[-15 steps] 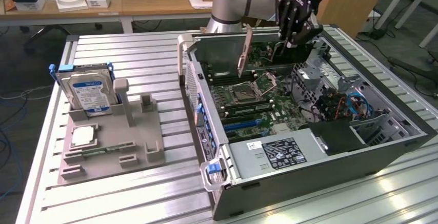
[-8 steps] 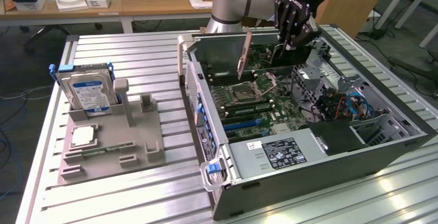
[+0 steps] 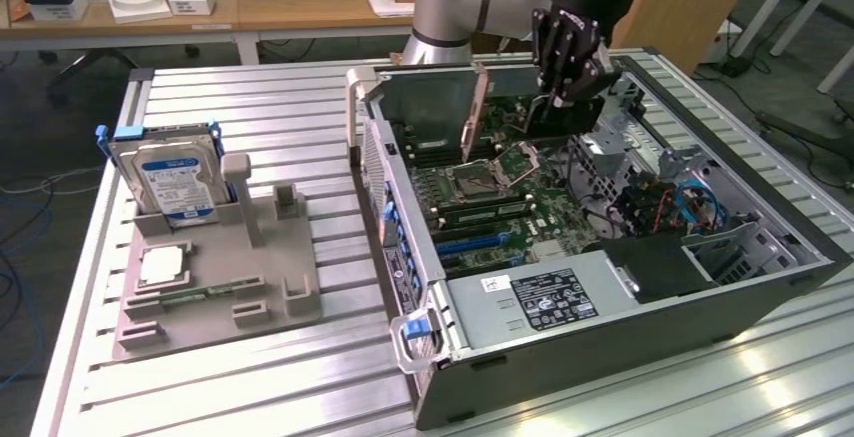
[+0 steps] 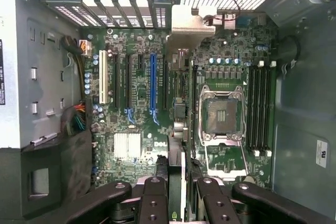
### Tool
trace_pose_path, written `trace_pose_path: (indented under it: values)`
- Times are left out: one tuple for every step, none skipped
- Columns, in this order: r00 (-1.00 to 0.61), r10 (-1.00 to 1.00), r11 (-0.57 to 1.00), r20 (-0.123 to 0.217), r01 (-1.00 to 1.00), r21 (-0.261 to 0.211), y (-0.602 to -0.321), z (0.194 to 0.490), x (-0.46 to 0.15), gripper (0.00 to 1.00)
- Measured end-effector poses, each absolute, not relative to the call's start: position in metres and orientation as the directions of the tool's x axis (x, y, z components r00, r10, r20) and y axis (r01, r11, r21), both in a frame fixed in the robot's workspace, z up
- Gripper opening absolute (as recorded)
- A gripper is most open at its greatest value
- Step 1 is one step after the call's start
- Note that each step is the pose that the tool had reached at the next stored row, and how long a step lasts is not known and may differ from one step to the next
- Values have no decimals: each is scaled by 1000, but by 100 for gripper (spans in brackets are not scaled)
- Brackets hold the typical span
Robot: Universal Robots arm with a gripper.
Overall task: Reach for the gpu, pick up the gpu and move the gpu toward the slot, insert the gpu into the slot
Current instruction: 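Insert the gpu into the slot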
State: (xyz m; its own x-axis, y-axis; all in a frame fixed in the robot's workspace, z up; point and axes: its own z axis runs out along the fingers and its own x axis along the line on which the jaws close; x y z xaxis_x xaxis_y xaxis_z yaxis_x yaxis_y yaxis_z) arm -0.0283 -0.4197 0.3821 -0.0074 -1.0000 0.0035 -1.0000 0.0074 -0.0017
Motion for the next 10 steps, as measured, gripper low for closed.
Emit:
trace_pose_path:
  values:
    - [-7, -1000, 7, 3, -1000, -2, -420, 381, -28, 26]
    - [-7, -1000, 7, 3, -1000, -2, -420, 380, -28, 26]
    - [-7, -1000, 7, 3, -1000, -2, -420, 379, -28, 26]
    - [-7, -1000, 7, 3, -1000, -2, -420, 378, -28, 26]
    - [-7, -1000, 7, 3, -1000, -2, -420, 377, -28, 26]
    - [-7, -1000, 7, 3, -1000, -2, -420, 376, -28, 26]
    - [-7, -1000, 7, 3, -1000, -2, -420, 376, -28, 26]
    - [-7, -1000, 7, 4, -1000, -2, -420, 376, -28, 26]
    - [-7, -1000, 7, 4, -1000, -2, -420, 376, -28, 26]
    - [-8, -1000, 7, 4, -1000, -2, -420, 376, -28, 26]
